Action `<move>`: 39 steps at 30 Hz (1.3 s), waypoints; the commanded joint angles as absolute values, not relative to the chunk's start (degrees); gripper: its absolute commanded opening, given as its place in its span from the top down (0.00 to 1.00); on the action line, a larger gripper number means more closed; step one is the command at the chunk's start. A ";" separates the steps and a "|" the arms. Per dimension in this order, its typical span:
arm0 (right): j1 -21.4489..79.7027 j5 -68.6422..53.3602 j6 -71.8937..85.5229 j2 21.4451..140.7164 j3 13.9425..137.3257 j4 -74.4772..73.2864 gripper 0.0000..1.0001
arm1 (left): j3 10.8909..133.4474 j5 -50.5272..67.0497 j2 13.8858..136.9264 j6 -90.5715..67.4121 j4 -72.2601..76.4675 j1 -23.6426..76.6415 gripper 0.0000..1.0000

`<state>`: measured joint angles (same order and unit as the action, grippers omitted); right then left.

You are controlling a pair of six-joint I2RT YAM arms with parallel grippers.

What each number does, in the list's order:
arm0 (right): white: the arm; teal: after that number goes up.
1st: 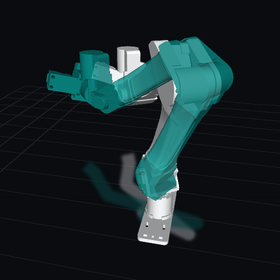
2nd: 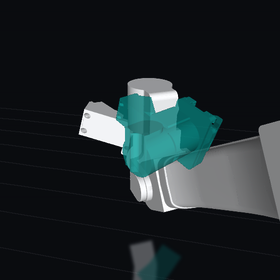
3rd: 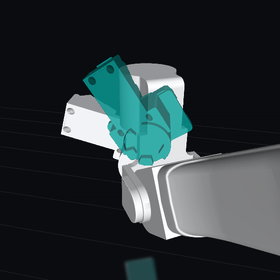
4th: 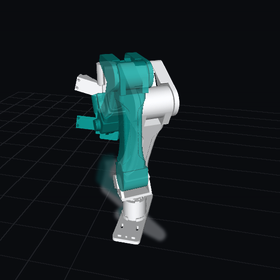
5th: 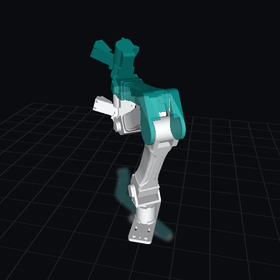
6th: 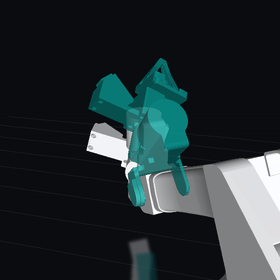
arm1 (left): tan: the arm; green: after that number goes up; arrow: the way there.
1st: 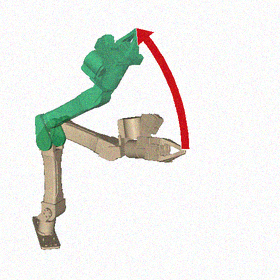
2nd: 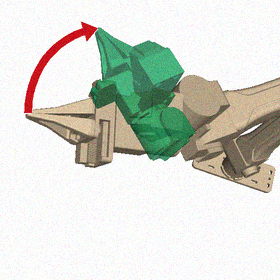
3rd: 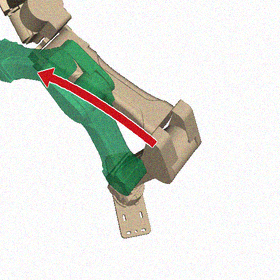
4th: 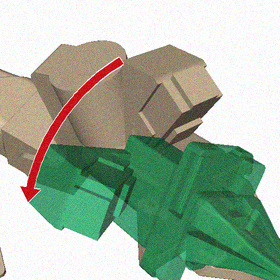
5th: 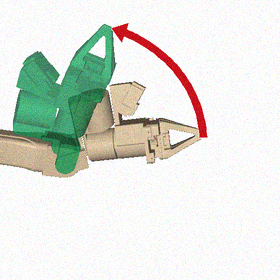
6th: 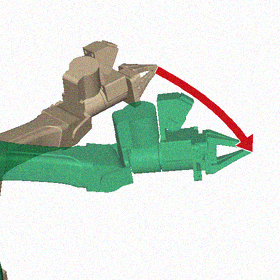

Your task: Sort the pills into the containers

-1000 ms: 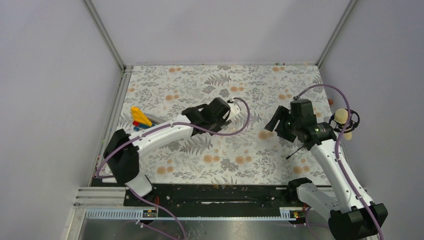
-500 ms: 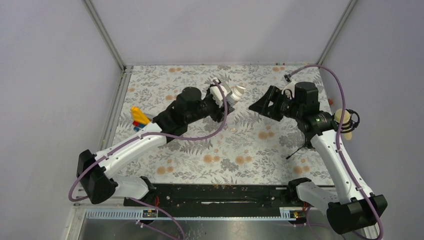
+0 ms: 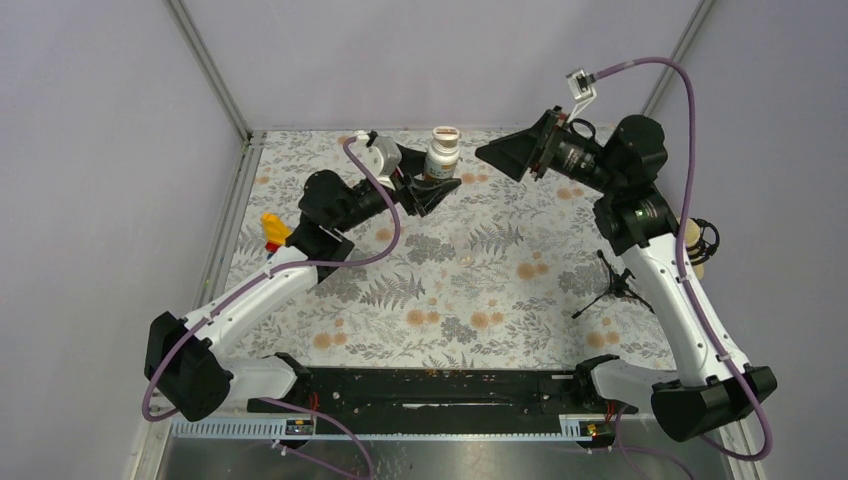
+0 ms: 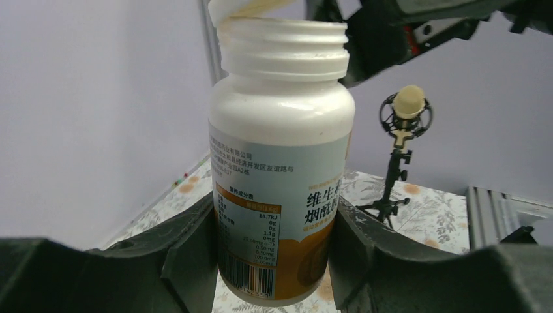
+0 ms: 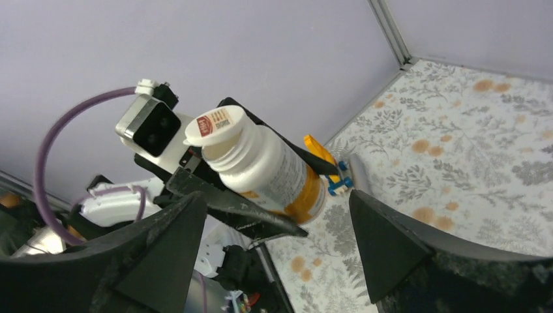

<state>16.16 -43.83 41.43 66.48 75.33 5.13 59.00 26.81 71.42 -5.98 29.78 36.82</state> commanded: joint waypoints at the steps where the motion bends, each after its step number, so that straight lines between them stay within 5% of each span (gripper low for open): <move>1: 21.88 -37.09 27.21 69.79 84.88 -5.78 0.12 | 58.90 33.44 72.51 -8.25 39.37 36.43 1.00; 17: 30.31 -33.02 10.51 75.39 88.37 -13.40 0.11 | 60.39 37.75 75.76 -9.47 38.44 34.55 1.00; 22: 32.16 -29.20 10.59 76.99 88.06 -12.33 0.19 | 60.06 38.59 75.54 -9.65 37.51 34.37 1.00; 25: 32.85 -27.56 11.93 77.43 85.88 -8.49 0.33 | 59.51 38.36 75.06 -9.45 36.17 34.28 0.90; 31: 34.01 -26.98 14.80 77.99 79.72 -0.62 0.72 | 56.07 35.23 72.88 -10.43 35.75 34.10 0.52; 39: 36.39 -22.27 13.04 77.35 73.84 8.55 0.82 | 51.14 34.08 70.51 -10.69 33.66 34.10 0.35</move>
<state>34.65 -25.82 13.89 77.03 75.35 -0.23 53.45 33.19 74.19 -10.57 30.04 33.21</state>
